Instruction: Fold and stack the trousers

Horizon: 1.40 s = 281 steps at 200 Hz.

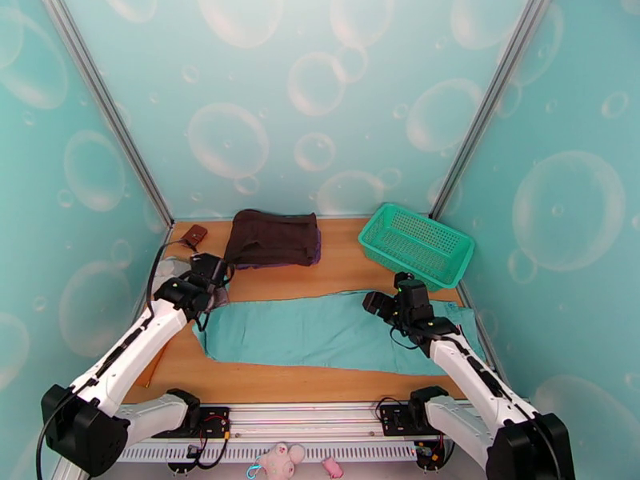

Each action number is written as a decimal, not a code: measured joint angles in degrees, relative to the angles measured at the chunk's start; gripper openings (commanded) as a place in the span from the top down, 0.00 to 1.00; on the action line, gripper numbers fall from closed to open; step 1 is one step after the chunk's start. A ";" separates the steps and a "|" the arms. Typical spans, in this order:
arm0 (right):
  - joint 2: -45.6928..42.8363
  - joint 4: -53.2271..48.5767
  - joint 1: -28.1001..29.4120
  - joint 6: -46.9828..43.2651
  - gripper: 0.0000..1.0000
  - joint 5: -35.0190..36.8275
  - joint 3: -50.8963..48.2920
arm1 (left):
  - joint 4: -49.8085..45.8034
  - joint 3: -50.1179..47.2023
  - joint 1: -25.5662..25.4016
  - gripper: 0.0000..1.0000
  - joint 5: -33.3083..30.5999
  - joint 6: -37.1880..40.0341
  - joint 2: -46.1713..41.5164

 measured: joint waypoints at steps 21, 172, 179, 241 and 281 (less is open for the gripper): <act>2.21 1.60 -0.07 -0.39 0.20 -2.08 0.00 | 4.48 -1.16 -6.84 1.00 3.48 -4.11 1.88; -3.80 6.67 -3.74 -1.20 0.20 -4.98 -3.91 | 26.29 15.30 -28.04 0.79 7.43 -19.61 34.27; -3.80 6.38 -3.80 -1.20 0.20 -4.96 -3.96 | 27.17 16.11 -28.57 0.67 7.63 -19.58 34.75; -4.94 4.57 -3.65 -1.64 0.21 -3.17 -3.98 | 38.29 7.67 -31.41 0.05 6.95 -8.94 26.86; -1.77 2.23 10.51 -4.09 0.21 4.70 1.46 | 45.97 -11.98 -23.39 0.01 9.44 -4.87 3.37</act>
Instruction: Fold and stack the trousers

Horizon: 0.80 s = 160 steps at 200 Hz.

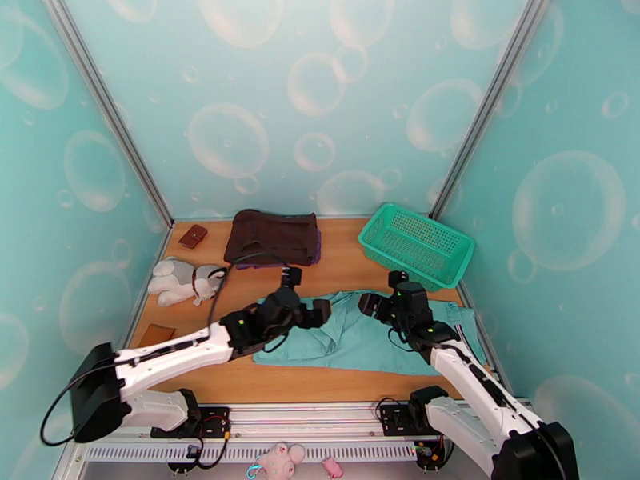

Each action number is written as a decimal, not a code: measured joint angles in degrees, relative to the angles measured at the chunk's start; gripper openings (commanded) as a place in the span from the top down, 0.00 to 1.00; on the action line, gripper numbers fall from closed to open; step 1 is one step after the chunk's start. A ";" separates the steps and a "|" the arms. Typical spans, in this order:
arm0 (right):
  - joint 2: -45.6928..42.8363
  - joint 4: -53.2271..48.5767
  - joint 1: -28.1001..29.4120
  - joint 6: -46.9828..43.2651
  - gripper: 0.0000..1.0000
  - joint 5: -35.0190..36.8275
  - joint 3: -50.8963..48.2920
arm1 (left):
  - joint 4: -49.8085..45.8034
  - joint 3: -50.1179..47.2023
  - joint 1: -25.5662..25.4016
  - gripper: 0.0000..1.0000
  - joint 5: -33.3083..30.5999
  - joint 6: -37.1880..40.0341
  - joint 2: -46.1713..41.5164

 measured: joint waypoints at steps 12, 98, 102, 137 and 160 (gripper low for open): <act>4.09 -0.70 6.40 -0.17 0.20 4.22 4.20 | 3.08 -4.28 4.44 0.01 4.59 -0.09 -0.94; 2.34 1.95 -0.20 2.97 0.19 3.54 -3.78 | 15.23 -11.26 2.12 0.01 21.22 -10.21 15.91; 1.38 1.97 -0.90 2.95 0.19 3.02 -3.98 | 15.34 -10.51 2.12 0.01 21.33 -10.60 16.87; -4.39 1.81 -7.65 2.67 0.19 -0.98 -4.70 | 15.93 -3.89 0.55 0.01 22.29 -12.13 23.47; -6.36 0.98 -11.67 2.40 0.19 -3.13 -5.31 | 16.98 0.61 -2.12 0.01 24.83 -11.87 26.69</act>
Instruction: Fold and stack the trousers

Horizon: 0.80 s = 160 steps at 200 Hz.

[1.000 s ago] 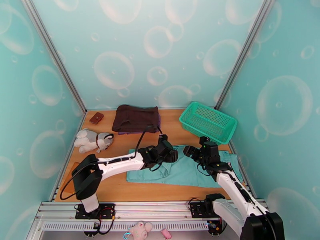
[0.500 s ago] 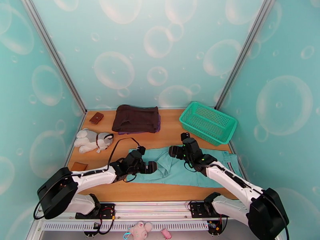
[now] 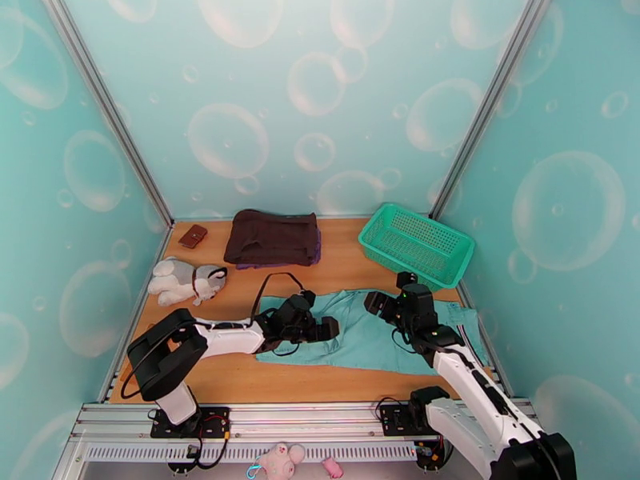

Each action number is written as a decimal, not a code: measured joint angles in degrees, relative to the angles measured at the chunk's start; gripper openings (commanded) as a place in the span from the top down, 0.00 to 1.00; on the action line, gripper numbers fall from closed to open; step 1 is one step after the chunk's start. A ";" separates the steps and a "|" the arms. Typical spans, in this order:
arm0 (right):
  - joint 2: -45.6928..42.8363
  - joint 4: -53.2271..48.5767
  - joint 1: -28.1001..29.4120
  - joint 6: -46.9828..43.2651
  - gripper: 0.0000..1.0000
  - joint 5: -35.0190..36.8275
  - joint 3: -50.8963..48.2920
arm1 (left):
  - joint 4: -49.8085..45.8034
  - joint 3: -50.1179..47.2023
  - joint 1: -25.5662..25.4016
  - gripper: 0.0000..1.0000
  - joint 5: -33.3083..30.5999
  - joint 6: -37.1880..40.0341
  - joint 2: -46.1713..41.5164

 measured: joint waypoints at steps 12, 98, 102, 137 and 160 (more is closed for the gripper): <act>-1.46 -0.39 -2.36 0.00 0.19 -0.92 -0.79 | 1.29 2.80 -1.57 0.01 2.25 0.44 1.29; -8.72 -1.36 -7.19 0.35 0.18 -2.05 -3.21 | -3.23 7.08 -6.23 0.01 6.16 14.32 -2.82; -8.79 -1.36 -7.19 0.37 0.18 -2.08 -3.21 | -2.45 5.66 -6.21 0.01 6.47 15.39 -4.04; -6.75 0.20 -4.48 0.48 0.21 -2.32 -3.15 | 1.60 -3.96 -4.24 0.01 6.84 19.15 -15.04; 1.36 0.85 4.70 0.42 0.23 -0.94 -1.16 | -4.55 -3.21 1.44 0.01 -1.44 18.80 -16.46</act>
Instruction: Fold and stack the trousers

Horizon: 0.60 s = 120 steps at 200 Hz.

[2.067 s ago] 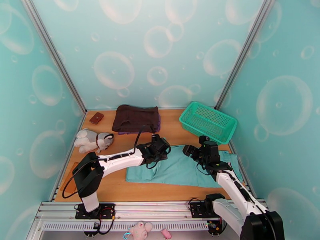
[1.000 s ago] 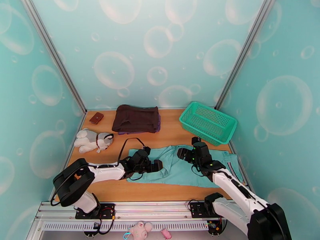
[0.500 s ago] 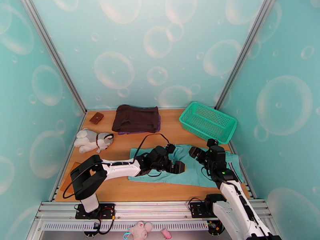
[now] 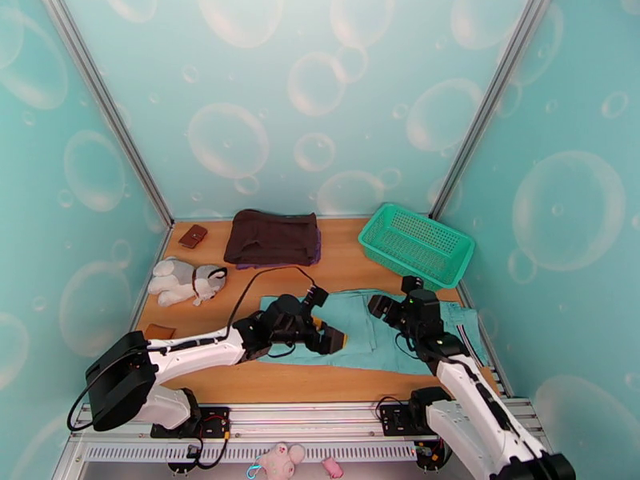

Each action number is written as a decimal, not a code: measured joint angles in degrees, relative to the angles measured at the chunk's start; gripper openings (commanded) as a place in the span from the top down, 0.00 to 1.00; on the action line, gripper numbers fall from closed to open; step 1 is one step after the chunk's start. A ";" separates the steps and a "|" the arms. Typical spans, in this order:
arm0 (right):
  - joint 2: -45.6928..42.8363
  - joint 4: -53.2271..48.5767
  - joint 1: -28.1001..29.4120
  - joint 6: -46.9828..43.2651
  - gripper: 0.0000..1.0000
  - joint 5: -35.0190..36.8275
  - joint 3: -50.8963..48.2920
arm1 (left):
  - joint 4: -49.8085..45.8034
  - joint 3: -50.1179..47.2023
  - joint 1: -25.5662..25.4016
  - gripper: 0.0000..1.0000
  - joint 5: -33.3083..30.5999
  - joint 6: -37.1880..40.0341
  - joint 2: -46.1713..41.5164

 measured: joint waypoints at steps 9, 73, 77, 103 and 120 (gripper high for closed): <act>4.07 0.20 3.72 0.07 0.25 1.07 1.11 | -3.65 0.17 2.45 0.01 -3.61 -0.42 0.04; 13.14 -1.38 10.40 2.25 0.29 13.86 3.06 | -19.54 -8.68 9.40 0.01 -15.45 -1.60 -7.30; 13.14 -1.57 10.64 2.29 0.29 14.45 3.15 | -19.85 -9.29 9.68 0.01 -15.43 -1.60 -7.96; 14.34 -1.95 11.15 2.82 0.39 16.11 3.48 | -20.22 -11.15 11.34 0.01 -15.47 -1.60 -9.77; 17.14 -1.73 11.41 2.95 0.42 15.63 3.48 | -20.35 -11.54 11.98 0.01 -15.76 -1.62 -10.34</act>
